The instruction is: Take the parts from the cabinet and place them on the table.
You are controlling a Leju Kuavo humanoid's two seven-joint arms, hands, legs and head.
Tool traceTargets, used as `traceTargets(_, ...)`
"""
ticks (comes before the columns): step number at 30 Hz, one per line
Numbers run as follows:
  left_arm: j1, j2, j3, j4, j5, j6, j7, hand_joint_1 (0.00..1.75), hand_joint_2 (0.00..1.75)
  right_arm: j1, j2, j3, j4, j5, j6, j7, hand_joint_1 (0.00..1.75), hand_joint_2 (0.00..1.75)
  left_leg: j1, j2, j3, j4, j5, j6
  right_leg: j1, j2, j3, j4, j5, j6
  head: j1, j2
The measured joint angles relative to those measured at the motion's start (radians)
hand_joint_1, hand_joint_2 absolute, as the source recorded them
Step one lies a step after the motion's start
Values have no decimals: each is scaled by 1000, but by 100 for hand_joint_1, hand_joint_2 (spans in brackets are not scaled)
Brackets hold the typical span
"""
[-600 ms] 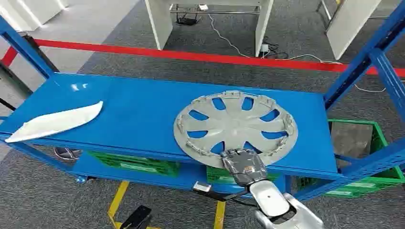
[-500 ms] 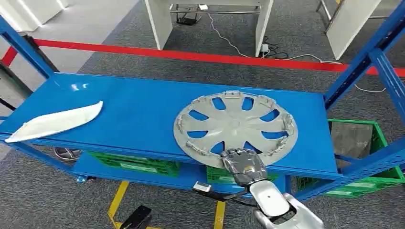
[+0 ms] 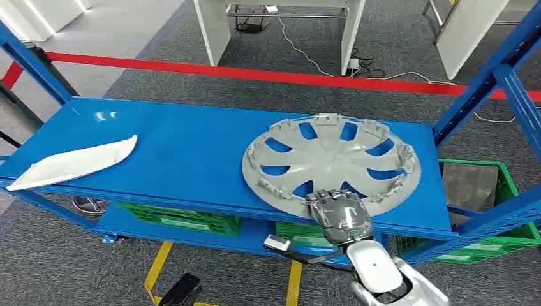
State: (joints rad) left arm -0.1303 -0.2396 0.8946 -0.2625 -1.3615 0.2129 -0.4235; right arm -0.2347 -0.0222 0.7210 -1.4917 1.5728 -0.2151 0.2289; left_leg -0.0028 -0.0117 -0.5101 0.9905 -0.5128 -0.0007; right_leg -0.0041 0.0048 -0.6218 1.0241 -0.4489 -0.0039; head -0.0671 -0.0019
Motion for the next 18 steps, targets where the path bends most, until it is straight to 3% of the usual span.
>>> traceTargets(2,0,0,0,0,0,14,-25,0,175,-6,-22,11,-44,0,6,18,168,175,0,0,0,0,0,0,0,0,0,0,0,0,0,0)
traceTargets(6,0,-3,-10,0,0,61,-145,0,175,-7,-74,38,-125,0,23,60,164,175,0,0,0,0,0,0,0,-1,0,0,0,0,0,0)
traceTargets(12,0,-6,-23,0,-3,74,-153,0,175,-1,-102,55,-169,0,27,62,159,175,0,0,0,0,0,0,0,0,0,0,0,0,0,0)
traceTargets(18,0,-8,-26,0,1,48,-146,0,175,0,-107,64,-177,0,26,39,166,175,0,0,0,0,0,0,0,0,0,0,0,0,0,0)
